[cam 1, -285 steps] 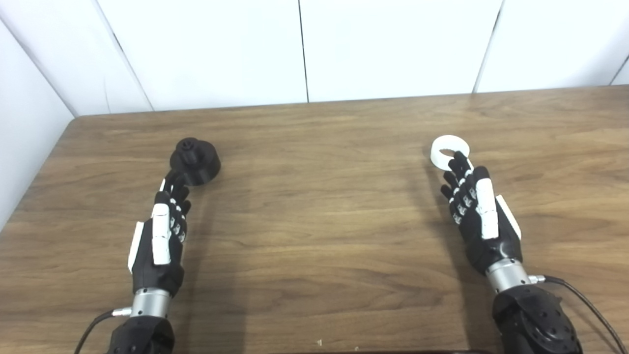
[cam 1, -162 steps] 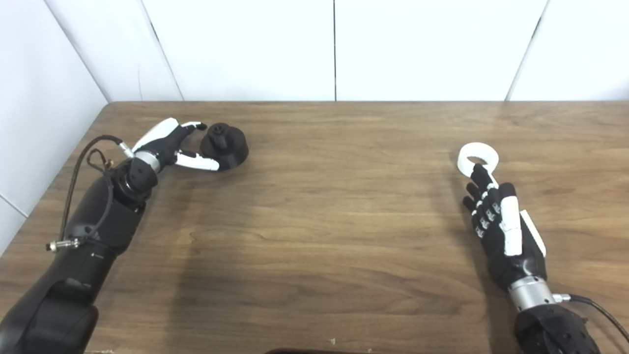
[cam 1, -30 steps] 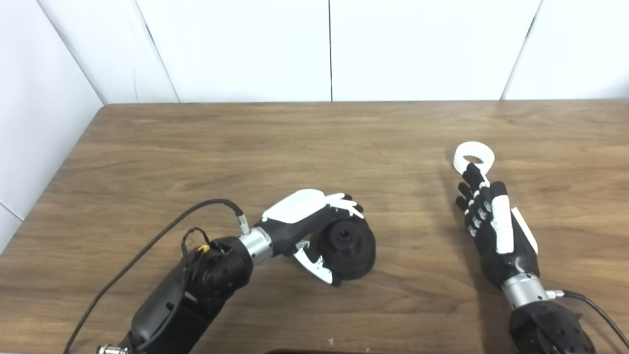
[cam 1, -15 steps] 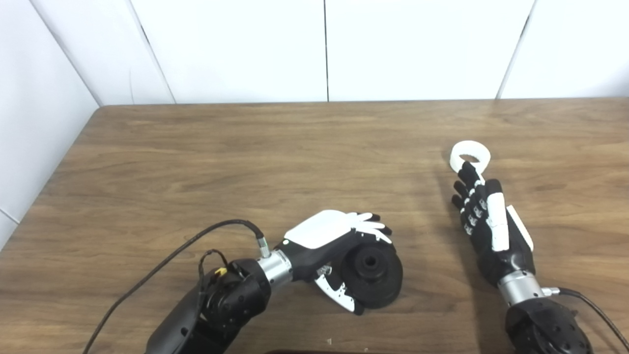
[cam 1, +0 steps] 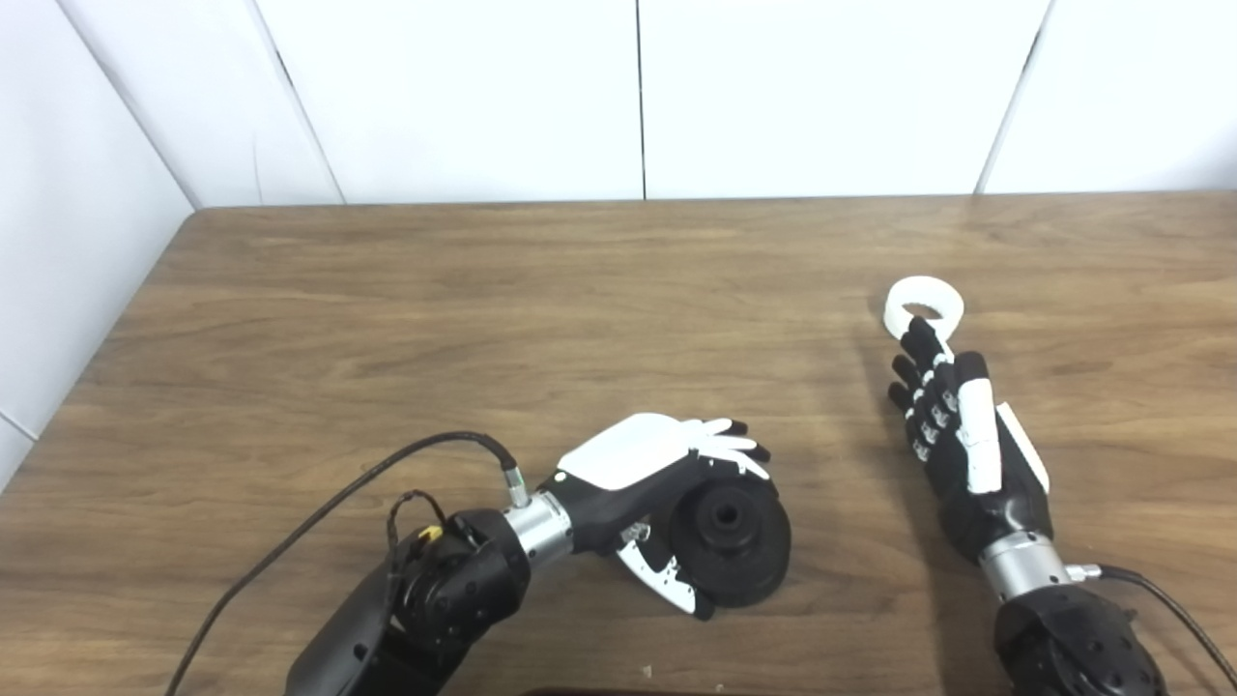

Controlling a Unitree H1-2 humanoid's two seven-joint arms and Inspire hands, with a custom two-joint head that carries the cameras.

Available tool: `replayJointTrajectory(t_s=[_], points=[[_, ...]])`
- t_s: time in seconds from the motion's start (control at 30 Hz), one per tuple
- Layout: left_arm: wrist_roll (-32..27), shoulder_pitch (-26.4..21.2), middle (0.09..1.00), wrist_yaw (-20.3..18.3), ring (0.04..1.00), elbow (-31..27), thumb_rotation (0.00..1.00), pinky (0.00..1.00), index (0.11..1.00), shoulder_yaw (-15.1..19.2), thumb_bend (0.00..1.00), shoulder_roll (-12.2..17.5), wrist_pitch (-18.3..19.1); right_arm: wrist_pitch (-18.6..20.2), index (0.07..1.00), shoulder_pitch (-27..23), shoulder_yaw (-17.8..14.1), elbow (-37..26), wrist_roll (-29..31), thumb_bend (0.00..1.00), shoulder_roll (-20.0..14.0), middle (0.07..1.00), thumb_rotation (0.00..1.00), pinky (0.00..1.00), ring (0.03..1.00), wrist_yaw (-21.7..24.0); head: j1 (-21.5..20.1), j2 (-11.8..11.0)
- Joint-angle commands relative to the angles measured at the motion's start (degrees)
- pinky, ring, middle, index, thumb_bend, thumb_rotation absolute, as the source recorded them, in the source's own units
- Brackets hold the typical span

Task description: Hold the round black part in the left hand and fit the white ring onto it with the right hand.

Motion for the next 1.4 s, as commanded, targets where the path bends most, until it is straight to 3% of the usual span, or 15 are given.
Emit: replayJointTrajectory(t_s=[0.0,0.63,0.73,0.8,0.9,0.93,1.0,1.13,1.37], points=[[1.47,0.11,0.91,-1.03,0.982,0.48,0.08,0.97,0.496,0.28,0.52,1.43,0.46,-0.86,0.994,-0.11,0.09,-2.35,0.26,0.67,-0.21,1.0,1.0,1.0,1.0,0.62,0.05,0.08],[1.76,-0.07,0.904,-1.57,0.986,1.55,0.08,0.96,0.497,1.8,0.52,1.45,1.0,0.06,0.985,0.06,-1.16,-3.21,0.96,0.66,-2.02,0.999,1.0,1.0,1.0,1.71,0.89,0.53],[1.66,0.0,0.904,-1.53,0.987,1.53,0.08,0.96,0.497,1.95,0.52,1.33,1.06,-2.24,0.965,-0.03,-1.23,-4.22,-3.01,0.62,-3.7,0.979,1.0,1.0,1.0,1.22,0.98,0.63],[1.61,0.01,0.905,-1.58,0.988,1.52,0.08,0.96,0.497,2.02,0.52,1.35,1.05,-3.92,0.917,-0.92,-0.55,-5.41,-11.72,0.62,-6.23,0.938,0.88,0.91,0.961,-0.78,0.96,0.68],[1.62,0.1,0.902,-1.36,0.984,1.65,0.08,0.95,0.497,2.21,0.52,1.49,0.78,-4.86,0.795,-4.66,-0.5,-7.76,-25.17,0.75,-10.81,0.876,0.46,0.88,0.911,-3.92,0.96,0.68],[1.77,0.08,0.903,-1.41,0.983,1.69,0.08,0.95,0.497,2.21,0.52,1.51,0.85,-5.21,0.777,-6.36,-0.77,-7.96,-27.73,0.77,-12.37,0.869,0.43,0.87,0.907,-4.4,0.54,0.67],[1.85,0.07,0.903,-1.39,0.98,1.85,0.08,0.94,0.497,2.29,0.52,1.55,0.67,-4.96,0.754,-9.9,-1.3,-8.02,-31.56,0.79,-15.14,0.862,0.4,0.89,0.91,-4.74,0.32,0.55],[2.09,0.07,0.902,-1.09,0.98,2.4,0.08,0.93,0.497,2.42,0.52,1.48,0.17,-0.85,0.725,-18.36,-1.55,-6.68,-36.95,0.84,-20.48,0.877,0.36,0.93,0.939,-2.17,0.08,0.43],[2.13,-0.3,0.902,-0.87,0.98,2.86,0.08,0.94,0.497,2.19,0.52,1.24,0.09,-0.09,0.697,-28.35,0.39,1.6,-39.56,0.9,-27.09,0.883,0.35,0.95,0.966,2.81,-0.29,0.22]])
